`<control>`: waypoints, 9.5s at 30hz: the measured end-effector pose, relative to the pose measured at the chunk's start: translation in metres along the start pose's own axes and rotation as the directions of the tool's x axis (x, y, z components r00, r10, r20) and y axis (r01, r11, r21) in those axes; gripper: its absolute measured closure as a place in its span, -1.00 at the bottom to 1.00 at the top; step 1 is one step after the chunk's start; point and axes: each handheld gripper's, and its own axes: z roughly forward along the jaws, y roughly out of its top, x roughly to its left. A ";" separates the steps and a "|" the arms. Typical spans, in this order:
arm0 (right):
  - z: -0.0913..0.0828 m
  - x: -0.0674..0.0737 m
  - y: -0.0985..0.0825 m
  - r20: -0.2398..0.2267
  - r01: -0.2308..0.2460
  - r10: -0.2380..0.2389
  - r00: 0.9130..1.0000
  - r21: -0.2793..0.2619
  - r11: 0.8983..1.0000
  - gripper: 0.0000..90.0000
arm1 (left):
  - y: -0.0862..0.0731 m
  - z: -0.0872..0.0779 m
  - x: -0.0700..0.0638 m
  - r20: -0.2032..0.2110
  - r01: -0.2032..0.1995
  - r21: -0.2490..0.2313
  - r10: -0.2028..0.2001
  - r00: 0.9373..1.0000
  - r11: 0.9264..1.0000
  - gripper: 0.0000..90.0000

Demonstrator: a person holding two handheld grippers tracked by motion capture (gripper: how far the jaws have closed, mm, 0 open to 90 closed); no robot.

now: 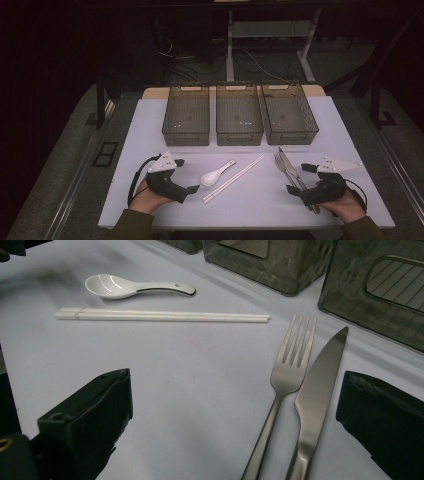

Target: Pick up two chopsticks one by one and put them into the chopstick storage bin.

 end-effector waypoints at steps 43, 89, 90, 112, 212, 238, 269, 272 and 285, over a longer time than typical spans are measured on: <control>0.000 0.001 0.002 -0.006 -0.006 0.006 1.000 -0.002 1.000 -0.96 | 0.031 0.016 -0.011 0.047 -0.016 -0.018 0.017 0.999 1.000 -1.00; 0.000 -0.001 0.002 -0.002 -0.015 0.015 1.000 -0.002 1.000 -0.96 | 0.061 0.078 -0.025 0.118 -0.025 0.023 0.022 0.993 0.999 -0.15; 0.000 -0.001 0.002 -0.002 -0.015 0.015 1.000 -0.002 1.000 -0.96 | 0.061 0.080 -0.026 0.114 -0.031 0.027 0.028 0.993 0.999 -0.15; 0.000 0.000 0.002 -0.005 -0.015 0.015 1.000 0.005 1.000 -0.96 | 0.043 0.099 -0.035 0.065 -0.036 0.131 0.028 0.997 0.991 0.68; 0.000 -0.001 0.001 -0.009 -0.013 0.013 1.000 0.017 1.000 -0.96 | 0.068 0.050 -0.029 0.055 0.095 -0.110 -0.090 0.994 0.989 0.89; 0.015 0.004 -0.001 0.017 -0.014 0.014 1.000 0.014 1.000 -0.96 | 0.082 0.001 0.007 0.054 0.017 -0.114 -0.010 0.998 0.993 0.89; 0.013 0.003 -0.001 0.023 -0.032 0.032 0.999 0.004 0.999 -0.96 | 0.154 -0.015 0.101 -0.186 -0.013 -0.112 -0.008 0.982 0.994 0.89; 0.013 0.003 -0.001 0.022 -0.033 0.033 0.999 0.003 0.999 -0.96 | 0.155 -0.010 0.110 -0.209 -0.002 -0.096 -0.019 0.978 0.995 0.89; 0.013 0.003 -0.001 0.019 -0.034 0.034 0.999 0.000 0.999 -0.96 | 0.141 0.010 0.144 -0.276 0.080 0.030 -0.069 0.959 0.996 0.89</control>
